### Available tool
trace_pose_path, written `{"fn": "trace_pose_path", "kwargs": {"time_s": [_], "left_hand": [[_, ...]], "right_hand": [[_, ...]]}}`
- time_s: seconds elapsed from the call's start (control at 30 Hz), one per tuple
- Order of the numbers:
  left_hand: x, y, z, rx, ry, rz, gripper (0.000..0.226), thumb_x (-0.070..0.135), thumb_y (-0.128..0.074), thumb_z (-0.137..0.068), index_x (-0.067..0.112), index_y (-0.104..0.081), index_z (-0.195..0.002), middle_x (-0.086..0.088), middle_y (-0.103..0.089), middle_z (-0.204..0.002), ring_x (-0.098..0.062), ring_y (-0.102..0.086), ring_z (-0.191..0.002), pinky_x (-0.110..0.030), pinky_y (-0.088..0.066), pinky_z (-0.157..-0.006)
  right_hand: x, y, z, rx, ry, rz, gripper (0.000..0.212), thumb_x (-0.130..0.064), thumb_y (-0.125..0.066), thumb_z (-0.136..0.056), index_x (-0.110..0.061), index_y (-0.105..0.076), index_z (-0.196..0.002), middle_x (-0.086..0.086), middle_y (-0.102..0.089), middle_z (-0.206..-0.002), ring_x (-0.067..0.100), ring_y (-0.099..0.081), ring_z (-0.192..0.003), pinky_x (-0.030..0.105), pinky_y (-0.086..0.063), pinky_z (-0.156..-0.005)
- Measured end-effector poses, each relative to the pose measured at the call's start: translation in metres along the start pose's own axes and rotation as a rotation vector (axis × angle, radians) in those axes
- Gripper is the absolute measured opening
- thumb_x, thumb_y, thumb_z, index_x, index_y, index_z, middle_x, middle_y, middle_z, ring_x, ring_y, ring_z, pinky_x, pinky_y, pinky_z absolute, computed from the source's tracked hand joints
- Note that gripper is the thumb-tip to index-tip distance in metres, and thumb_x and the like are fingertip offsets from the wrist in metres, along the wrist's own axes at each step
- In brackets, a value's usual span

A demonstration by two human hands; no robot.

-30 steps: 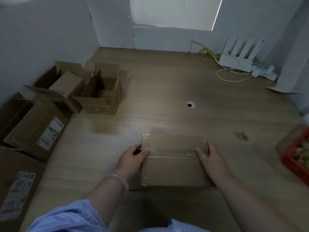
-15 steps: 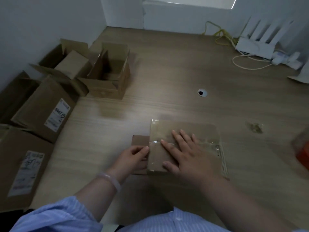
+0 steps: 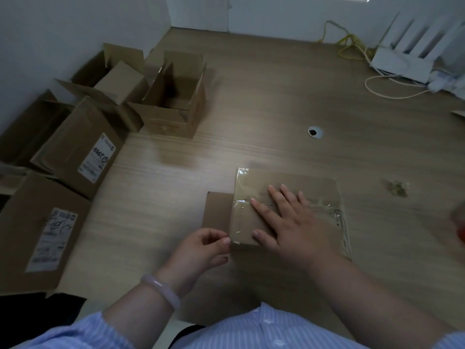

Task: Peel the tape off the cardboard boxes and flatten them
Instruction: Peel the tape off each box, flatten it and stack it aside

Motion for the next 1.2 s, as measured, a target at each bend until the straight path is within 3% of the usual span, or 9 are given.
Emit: {"fn": "trace_pose_path", "kwargs": {"time_s": [0.13,0.37,0.57,0.8,1.0,1.2], "left_hand": [[-0.003,-0.011,-0.002,-0.034,0.048,0.024,0.017,0.007,-0.050,-0.095,0.011,-0.056,-0.080,-0.002,-0.062,-0.075,-0.006,-0.061,-0.064,-0.029,-0.053,-0.067],[0.004,-0.010,-0.005,0.022,-0.007,-0.170,0.024,0.007,-0.043,-0.099,0.015,-0.048,-0.076,-0.006,-0.053,-0.081,-0.013,-0.052,-0.072,-0.027,-0.049,-0.061],[0.018,-0.004,-0.004,0.098,-0.104,-0.369,0.025,0.004,-0.043,-0.098,0.014,-0.046,-0.075,-0.004,-0.053,-0.074,-0.012,-0.052,-0.068,-0.024,-0.048,-0.063],[0.015,-0.003,0.000,0.071,-0.119,-0.225,0.024,0.000,-0.045,-0.096,0.011,-0.048,-0.075,0.000,-0.053,-0.061,-0.011,-0.049,-0.060,-0.025,-0.047,-0.062],[0.003,0.005,0.010,0.099,-0.146,-0.096,0.011,-0.002,-0.058,-0.089,0.006,-0.065,-0.091,-0.001,-0.069,-0.078,-0.008,-0.065,-0.073,-0.024,-0.053,-0.070],[0.012,0.011,0.011,0.240,-0.299,-0.359,0.012,0.006,-0.066,-0.085,0.013,-0.065,-0.076,-0.003,-0.066,-0.072,-0.016,-0.060,-0.072,-0.040,-0.053,-0.074]], "right_hand": [[0.000,-0.001,0.001,0.005,0.001,0.003,0.063,-0.067,-0.029,-0.086,-0.041,-0.031,-0.144,0.007,-0.028,-0.155,0.027,-0.021,-0.144,0.047,-0.010,-0.114],[0.000,0.000,0.002,0.009,-0.004,-0.006,0.064,-0.068,-0.026,-0.086,-0.043,-0.029,-0.144,0.006,-0.026,-0.156,0.026,-0.019,-0.145,0.047,-0.011,-0.117],[-0.002,0.000,0.002,0.008,-0.001,0.006,0.064,-0.069,-0.027,-0.085,-0.042,-0.033,-0.143,0.007,-0.031,-0.154,0.028,-0.024,-0.143,0.046,-0.010,-0.113],[-0.001,0.000,0.002,0.012,-0.004,-0.014,0.066,-0.070,-0.026,-0.084,-0.043,-0.032,-0.143,0.006,-0.028,-0.155,0.026,-0.020,-0.144,0.048,-0.014,-0.117],[-0.001,-0.002,0.002,0.014,0.001,-0.006,0.065,-0.069,-0.026,-0.085,-0.041,-0.032,-0.144,0.007,-0.029,-0.154,0.028,-0.022,-0.144,0.048,-0.013,-0.116],[-0.001,-0.002,0.002,0.008,0.002,-0.007,0.066,-0.069,-0.024,-0.085,-0.042,-0.029,-0.145,0.006,-0.025,-0.156,0.027,-0.018,-0.145,0.048,-0.012,-0.117]]}}
Point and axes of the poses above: each hand's wrist, its own z-axis away from the middle knuckle, its own y-axis out of the back of the hand, x = y × z, the point moved 10 cm from there along -z, towards the middle knuckle
